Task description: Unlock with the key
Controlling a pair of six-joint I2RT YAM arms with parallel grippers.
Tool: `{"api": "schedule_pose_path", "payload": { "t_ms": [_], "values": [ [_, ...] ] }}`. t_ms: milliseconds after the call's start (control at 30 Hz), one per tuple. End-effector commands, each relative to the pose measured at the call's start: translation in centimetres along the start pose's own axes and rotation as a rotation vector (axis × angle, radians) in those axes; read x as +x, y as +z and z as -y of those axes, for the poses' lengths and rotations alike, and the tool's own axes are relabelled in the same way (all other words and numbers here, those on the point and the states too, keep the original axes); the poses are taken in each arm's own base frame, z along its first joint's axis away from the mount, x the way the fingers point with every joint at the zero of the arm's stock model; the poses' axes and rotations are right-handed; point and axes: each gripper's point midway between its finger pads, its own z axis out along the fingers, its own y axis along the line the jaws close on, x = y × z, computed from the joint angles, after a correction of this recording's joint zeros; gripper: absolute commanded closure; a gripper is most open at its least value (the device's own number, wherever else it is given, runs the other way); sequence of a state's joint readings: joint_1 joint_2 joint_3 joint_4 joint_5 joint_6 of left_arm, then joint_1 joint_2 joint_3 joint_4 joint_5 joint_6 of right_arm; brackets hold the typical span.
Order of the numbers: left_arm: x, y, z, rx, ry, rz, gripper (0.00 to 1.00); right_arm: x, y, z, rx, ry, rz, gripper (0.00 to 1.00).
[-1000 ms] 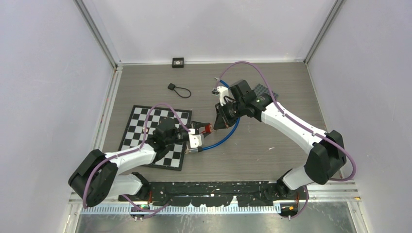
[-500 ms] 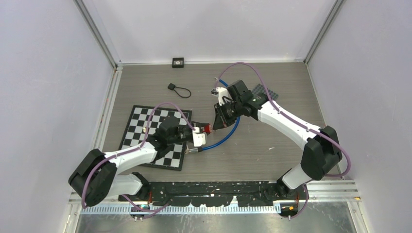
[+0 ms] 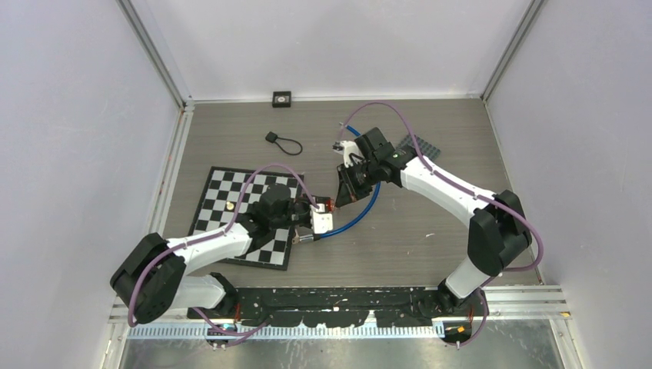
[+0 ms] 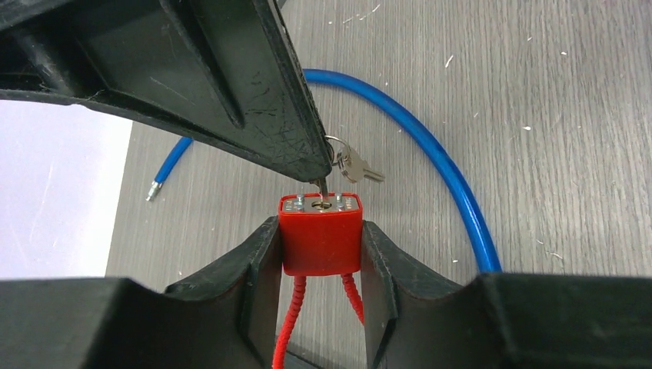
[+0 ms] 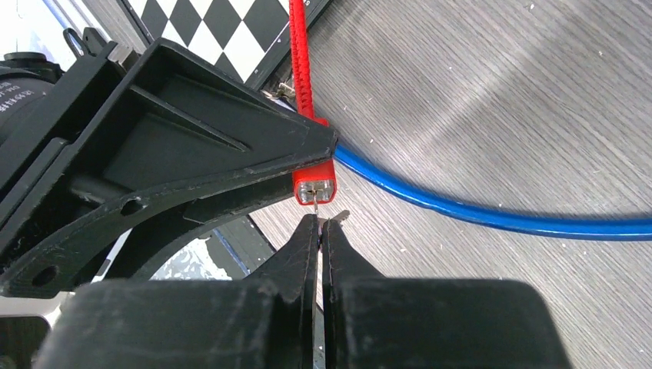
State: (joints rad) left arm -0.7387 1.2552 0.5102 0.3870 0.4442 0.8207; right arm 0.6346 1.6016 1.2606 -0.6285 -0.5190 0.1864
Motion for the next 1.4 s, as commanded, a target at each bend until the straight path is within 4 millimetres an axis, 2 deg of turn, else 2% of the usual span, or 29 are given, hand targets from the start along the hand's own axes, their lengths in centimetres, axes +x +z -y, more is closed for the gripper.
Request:
{"api": "schedule_pose_path", "payload": {
  "t_ms": [0, 333, 567, 800, 900, 1167, 1367],
  "values": [
    [-3.5, 0.4, -4.0, -0.103, 0.043, 0.075, 1.0, -1.7, 0.0, -2.2, -0.119, -0.003, 0.049, 1.0],
    [-3.5, 0.3, -4.8, -0.154, 0.022, 0.08, 1.0, -2.3, -0.1, -1.3, -0.263, 0.159, 0.104, 1.0],
    [-3.4, 0.3, -3.1, -0.09, 0.127, 0.107, 1.0, -2.6, 0.0, -1.4, -0.308, 0.19, 0.089, 1.0],
    [-3.5, 0.1, -2.8, -0.079, 0.18, 0.115, 1.0, -2.5, 0.2, -1.4, -0.323, 0.203, 0.077, 0.99],
    [-3.6, 0.1, -2.5, -0.065, 0.157, 0.119, 1.0, -2.4, 0.1, -1.2, -0.309, 0.186, 0.073, 0.99],
    [-4.7, 0.4, 0.0, 0.091, -0.006, 0.17, 1.0, -2.4, -1.2, -0.9, -0.213, 0.009, 0.138, 0.99],
    [-5.2, 0.3, 0.3, 0.125, -0.073, 0.183, 1.0, -2.0, -1.7, -1.2, -0.169, -0.072, 0.164, 1.0]
  ]
}}
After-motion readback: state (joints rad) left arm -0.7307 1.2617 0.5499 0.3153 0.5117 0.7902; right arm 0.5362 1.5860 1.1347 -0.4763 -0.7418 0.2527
